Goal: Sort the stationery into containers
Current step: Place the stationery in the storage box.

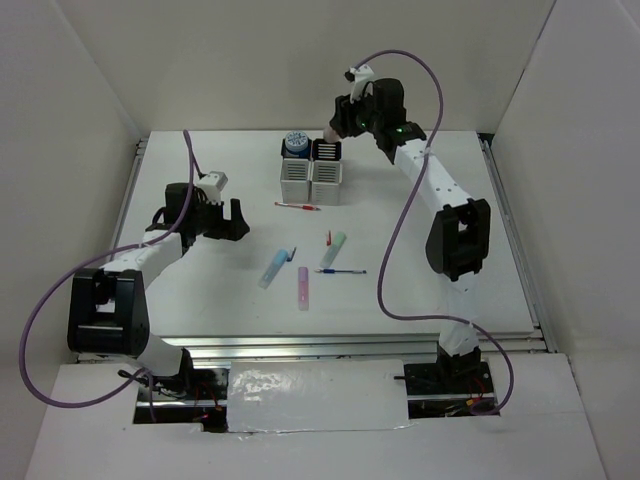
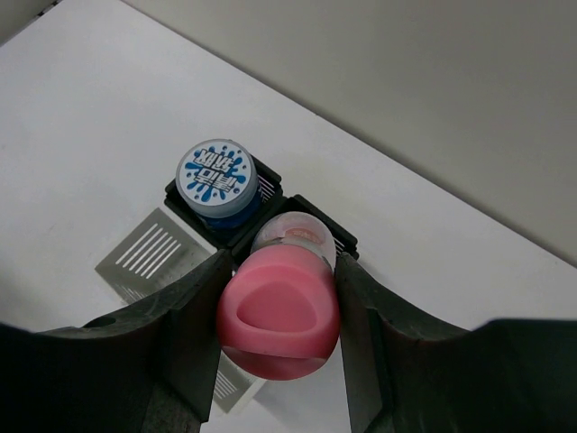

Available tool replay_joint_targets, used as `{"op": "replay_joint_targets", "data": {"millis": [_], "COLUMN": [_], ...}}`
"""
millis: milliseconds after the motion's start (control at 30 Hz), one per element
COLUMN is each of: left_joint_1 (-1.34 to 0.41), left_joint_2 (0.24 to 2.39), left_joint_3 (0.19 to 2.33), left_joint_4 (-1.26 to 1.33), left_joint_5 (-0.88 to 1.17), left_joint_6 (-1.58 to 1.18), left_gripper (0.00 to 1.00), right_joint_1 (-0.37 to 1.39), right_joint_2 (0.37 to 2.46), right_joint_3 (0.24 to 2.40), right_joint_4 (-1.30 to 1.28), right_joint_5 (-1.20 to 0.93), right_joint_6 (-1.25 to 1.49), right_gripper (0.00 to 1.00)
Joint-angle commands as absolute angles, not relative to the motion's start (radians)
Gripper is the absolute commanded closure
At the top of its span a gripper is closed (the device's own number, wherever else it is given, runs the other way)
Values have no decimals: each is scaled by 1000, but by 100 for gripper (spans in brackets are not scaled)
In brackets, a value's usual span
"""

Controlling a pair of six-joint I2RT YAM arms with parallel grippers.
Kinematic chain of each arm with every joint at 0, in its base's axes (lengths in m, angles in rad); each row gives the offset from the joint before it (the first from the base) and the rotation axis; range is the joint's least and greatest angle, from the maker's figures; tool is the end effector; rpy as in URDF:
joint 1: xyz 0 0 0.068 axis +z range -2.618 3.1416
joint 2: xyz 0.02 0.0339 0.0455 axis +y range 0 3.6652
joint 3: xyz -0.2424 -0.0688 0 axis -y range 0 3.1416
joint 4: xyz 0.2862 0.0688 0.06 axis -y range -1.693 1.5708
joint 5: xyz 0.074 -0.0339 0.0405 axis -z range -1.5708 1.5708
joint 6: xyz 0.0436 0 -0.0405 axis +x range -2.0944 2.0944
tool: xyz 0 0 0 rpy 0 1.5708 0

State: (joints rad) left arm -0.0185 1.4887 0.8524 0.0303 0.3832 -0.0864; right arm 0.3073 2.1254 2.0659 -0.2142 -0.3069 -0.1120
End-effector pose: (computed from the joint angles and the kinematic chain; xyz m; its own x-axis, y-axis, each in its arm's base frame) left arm 0.3597 -0.0230 0.1681 -0.5954 -0.0690 -0.8005 0.2741 0.9191 -0.2831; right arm 0.5185 0.1784 0.3312 -0.1928 -0.1730 -0.9659 -0.5908 0.8064 -0.0265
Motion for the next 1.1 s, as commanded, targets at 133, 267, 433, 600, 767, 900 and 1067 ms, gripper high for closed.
{"op": "replay_joint_targets", "data": {"millis": [133, 267, 433, 600, 767, 900, 1067], "left_joint_1": [-21, -21, -23, -21, -21, -25, -25], "left_joint_2": [1514, 1532, 1545, 1542, 1551, 1545, 1534], "left_joint_3": [894, 913, 919, 911, 910, 905, 900], "left_joint_4": [80, 78, 72, 77, 71, 64, 55], "left_joint_5": [403, 407, 413, 419, 448, 453, 451], "left_joint_6": [-97, -100, -97, -94, -86, -80, -68], "left_gripper": [1, 1, 1, 1, 2, 2, 3], "right_joint_1": [327, 330, 331, 333, 344, 362, 373], "right_joint_2": [2187, 2217, 2240, 2253, 2269, 2272, 2276], "right_joint_3": [2134, 2138, 2137, 2129, 2131, 2115, 2114], "right_joint_4": [-94, -84, -90, -87, -87, -97, -97], "right_joint_5": [-321, -322, -330, -328, -327, -318, -293], "right_joint_6": [-101, -112, -123, -137, -140, -147, -160], "right_gripper": [100, 100, 100, 89, 79, 73, 52]}}
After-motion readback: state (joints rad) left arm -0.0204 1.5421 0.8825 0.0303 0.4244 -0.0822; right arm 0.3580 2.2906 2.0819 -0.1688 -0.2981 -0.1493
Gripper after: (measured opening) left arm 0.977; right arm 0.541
